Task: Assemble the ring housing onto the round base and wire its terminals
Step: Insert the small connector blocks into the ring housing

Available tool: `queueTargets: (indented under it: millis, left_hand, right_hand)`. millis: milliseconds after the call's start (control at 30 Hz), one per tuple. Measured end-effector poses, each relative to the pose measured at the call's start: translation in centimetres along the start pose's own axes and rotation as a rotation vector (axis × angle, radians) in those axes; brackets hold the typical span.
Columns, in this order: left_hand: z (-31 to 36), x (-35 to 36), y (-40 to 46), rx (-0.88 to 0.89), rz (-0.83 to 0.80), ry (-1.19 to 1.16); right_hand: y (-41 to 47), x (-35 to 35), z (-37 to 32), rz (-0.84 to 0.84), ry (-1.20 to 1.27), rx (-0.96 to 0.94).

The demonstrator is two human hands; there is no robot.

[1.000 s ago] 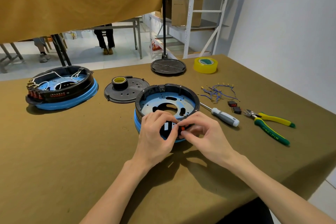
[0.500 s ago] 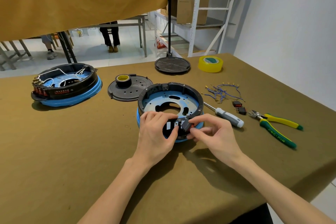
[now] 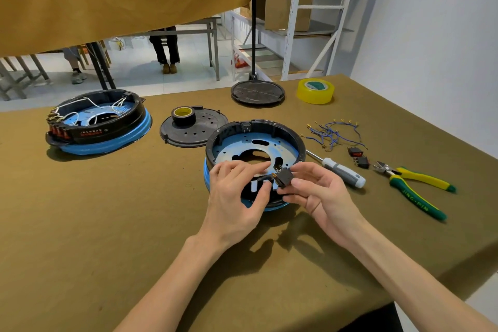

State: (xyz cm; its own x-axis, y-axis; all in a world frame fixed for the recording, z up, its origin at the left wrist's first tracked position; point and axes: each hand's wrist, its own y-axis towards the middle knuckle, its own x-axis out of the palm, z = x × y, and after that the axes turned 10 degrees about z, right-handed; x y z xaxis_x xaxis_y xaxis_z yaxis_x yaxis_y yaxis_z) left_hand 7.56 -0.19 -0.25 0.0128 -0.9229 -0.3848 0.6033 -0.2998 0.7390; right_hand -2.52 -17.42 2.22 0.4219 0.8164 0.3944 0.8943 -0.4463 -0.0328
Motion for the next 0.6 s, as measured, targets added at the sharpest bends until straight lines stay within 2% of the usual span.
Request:
queueTargets:
  millis: [167, 400, 600]
  left_hand:
    - [1.0, -0.3, 0.5, 0.028, -0.01, -0.115]
    - [1.0, -0.8, 0.9, 0.23, -0.073, -0.023]
    - [1.2, -0.8, 0.9, 0.296, -0.114, 0.07]
  right_hand:
    - [-0.3, 0.2, -0.2, -0.06, 0.022, 0.06]
    - [-0.4, -1.0, -0.6, -0.142, -0.045, 0.055]
    - [-0.7, -1.3, -0.7, -0.114, -0.325, -0.083]
